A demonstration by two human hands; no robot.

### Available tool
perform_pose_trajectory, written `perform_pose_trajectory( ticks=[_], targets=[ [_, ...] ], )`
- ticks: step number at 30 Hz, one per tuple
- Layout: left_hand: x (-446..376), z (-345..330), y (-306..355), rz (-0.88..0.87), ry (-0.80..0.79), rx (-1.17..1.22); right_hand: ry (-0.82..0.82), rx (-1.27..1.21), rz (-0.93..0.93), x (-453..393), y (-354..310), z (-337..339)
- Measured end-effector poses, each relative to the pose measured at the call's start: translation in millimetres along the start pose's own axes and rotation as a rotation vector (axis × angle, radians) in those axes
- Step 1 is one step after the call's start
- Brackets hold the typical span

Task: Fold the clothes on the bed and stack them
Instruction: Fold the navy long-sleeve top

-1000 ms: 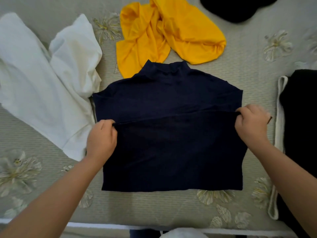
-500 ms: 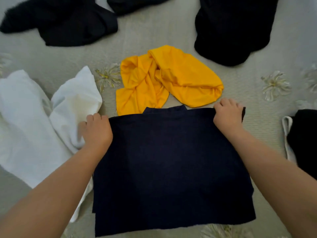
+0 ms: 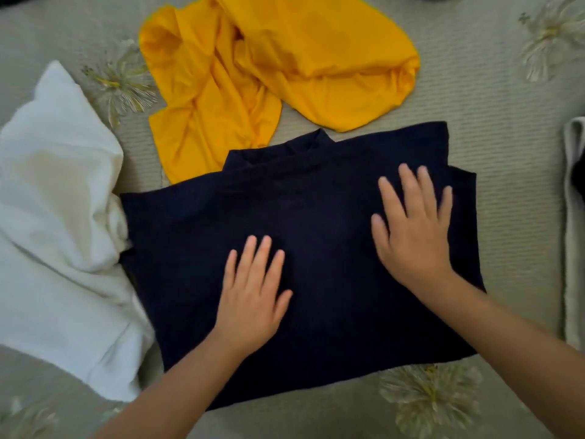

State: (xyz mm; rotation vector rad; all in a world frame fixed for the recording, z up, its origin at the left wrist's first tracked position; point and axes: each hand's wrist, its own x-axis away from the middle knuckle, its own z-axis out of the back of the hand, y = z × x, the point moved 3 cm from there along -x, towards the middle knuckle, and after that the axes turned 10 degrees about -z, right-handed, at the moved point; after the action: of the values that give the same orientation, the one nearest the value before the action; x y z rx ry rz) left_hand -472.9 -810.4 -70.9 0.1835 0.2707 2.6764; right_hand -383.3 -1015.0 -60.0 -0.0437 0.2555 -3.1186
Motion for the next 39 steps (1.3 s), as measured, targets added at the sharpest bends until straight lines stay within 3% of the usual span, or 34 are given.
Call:
perform_pose_trajectory(
  ticks=[5,8,12,16,21,23,29,35,39],
  targets=[
    [37.6,-30.2,35.4,0.05,-0.438,0.022,-0.298,0.117,-0.008,95.2,49.9,-9.8],
    [43.8,-36.7,35.9,0.072,-0.583,0.08,-0.346,0.152,-0.072,104.6,92.9,-13.1],
    [45.4,-32.9,42.3,0.079,-0.577,0.049,-0.396,0.044,-0.45,110.3,137.4,-6.5],
    [34.5,-15.1,51.8,0.055,-0.534,0.059,-0.367,-0.056,-0.635,148.1,140.0,8.1],
    [-49.9,-0.9,75.6,-0.164,-0.262,0.016,-0.273,-0.148,-0.898,170.4,104.5,6.4],
    [-104.1,-1.8,95.5,-0.267,-0.3,0.004,-0.271,-0.195,-0.997,163.6,98.6,2.6],
    [-228.6,-7.6,129.4,-0.308,-0.404,-0.187,-0.341,-0.224,-0.942,157.0,106.4,0.5],
    [-261.7,-5.8,141.4,-0.269,-0.514,-0.206,-0.035,-0.247,-0.854,155.4,144.0,31.4],
    [-275.3,10.0,161.4,-0.317,-0.396,-0.09,0.074,-0.193,-0.902,148.1,198.9,52.7]
  ],
)
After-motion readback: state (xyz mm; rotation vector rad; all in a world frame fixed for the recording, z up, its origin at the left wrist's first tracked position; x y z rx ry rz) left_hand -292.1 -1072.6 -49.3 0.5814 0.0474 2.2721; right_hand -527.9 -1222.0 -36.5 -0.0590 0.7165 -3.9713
